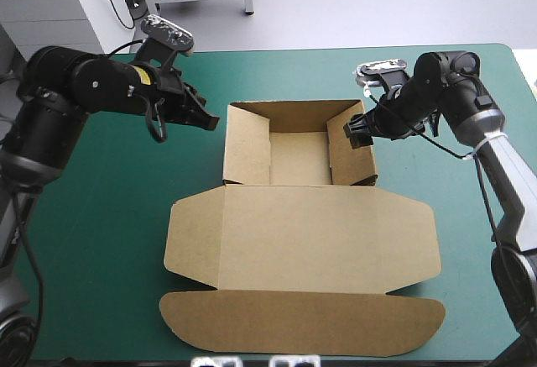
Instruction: Fold the box
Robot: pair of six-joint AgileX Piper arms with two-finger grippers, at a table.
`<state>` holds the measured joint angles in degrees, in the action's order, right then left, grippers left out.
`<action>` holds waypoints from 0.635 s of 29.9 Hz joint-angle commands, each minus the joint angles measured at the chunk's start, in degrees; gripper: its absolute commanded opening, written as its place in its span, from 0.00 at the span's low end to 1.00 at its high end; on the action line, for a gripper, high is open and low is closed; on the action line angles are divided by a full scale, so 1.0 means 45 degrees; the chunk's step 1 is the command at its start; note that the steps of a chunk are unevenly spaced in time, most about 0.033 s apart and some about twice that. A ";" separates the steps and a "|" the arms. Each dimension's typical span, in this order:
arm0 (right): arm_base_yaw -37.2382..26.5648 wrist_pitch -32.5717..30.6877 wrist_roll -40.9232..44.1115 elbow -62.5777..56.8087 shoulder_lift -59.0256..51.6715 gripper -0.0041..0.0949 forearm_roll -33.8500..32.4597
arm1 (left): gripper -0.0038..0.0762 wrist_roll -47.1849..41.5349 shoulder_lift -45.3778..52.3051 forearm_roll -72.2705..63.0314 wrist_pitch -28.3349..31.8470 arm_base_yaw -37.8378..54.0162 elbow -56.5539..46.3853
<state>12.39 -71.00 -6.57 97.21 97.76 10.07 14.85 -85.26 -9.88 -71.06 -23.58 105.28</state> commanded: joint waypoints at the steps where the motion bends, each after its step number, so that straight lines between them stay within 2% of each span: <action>1: -0.0050 -0.0134 -0.0095 0.0387 -0.0626 0.76 0.0037 | 0.04 0.0338 0.1446 -0.0161 -0.0601 -0.0020 -0.0476; 7: -0.0050 0.0177 -0.0095 0.0387 -0.0610 0.76 0.0004 | 0.04 0.0405 0.3858 0.0010 -0.0601 -0.0020 -0.3335; 13: -0.0050 0.0635 -0.0095 0.0363 -0.0577 0.76 -0.0107 | 0.04 0.0380 0.6486 0.1033 -0.0549 -0.0020 -0.7438; 19: -0.0050 0.0924 -0.0095 0.0363 -0.0309 0.76 -0.0132 | 0.04 -0.1228 0.8841 0.2691 0.0164 -0.0020 -1.1443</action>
<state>12.39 -68.78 -6.57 97.21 98.05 9.38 12.92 -49.54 0.00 -71.06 -23.58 58.20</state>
